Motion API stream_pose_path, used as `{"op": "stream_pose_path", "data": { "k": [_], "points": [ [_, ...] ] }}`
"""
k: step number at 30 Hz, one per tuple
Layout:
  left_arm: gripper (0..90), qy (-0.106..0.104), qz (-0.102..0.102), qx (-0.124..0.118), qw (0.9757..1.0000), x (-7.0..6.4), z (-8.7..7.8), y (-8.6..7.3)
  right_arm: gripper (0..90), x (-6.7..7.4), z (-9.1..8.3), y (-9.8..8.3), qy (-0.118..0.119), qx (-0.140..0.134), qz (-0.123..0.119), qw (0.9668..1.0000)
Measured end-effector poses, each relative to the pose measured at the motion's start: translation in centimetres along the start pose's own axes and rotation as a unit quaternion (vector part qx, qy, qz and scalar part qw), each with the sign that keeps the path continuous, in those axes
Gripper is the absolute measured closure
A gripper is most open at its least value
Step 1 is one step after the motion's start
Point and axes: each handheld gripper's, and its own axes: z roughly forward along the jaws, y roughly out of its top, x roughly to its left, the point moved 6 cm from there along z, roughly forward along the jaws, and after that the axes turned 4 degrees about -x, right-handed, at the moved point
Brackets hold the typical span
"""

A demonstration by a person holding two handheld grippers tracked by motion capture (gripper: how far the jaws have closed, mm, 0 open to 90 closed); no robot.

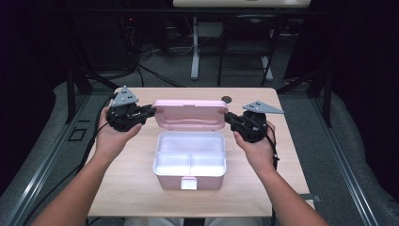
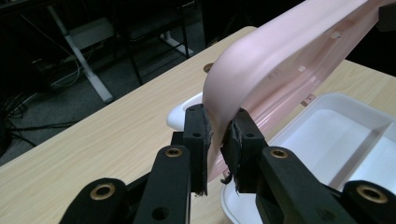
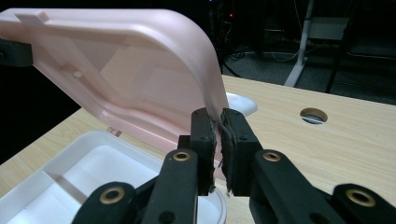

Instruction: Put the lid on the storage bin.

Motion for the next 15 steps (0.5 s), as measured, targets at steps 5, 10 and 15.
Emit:
{"op": "stream_pose_path", "data": {
  "k": [5, 10, 15],
  "points": [
    [78.5, -0.005, -0.002, -0.002, 1.0000, -0.2, -0.3, -0.2, 81.2, 0.2, -0.4, 0.0, 0.005, -0.003, 0.000, 1.0000],
    [78.5, -0.005, -0.002, -0.002, 1.0000, -0.4, -0.5, -0.3, 80.7, 0.5, -0.6, 0.0, 0.006, -0.005, -0.004, 1.0000],
    [78.3, -0.005, 0.003, -0.001, 1.0000, -0.6, -0.7, -0.4, 80.7, 0.6, -1.1, 0.0, 0.010, -0.007, -0.006, 0.9999]
  ]
}}
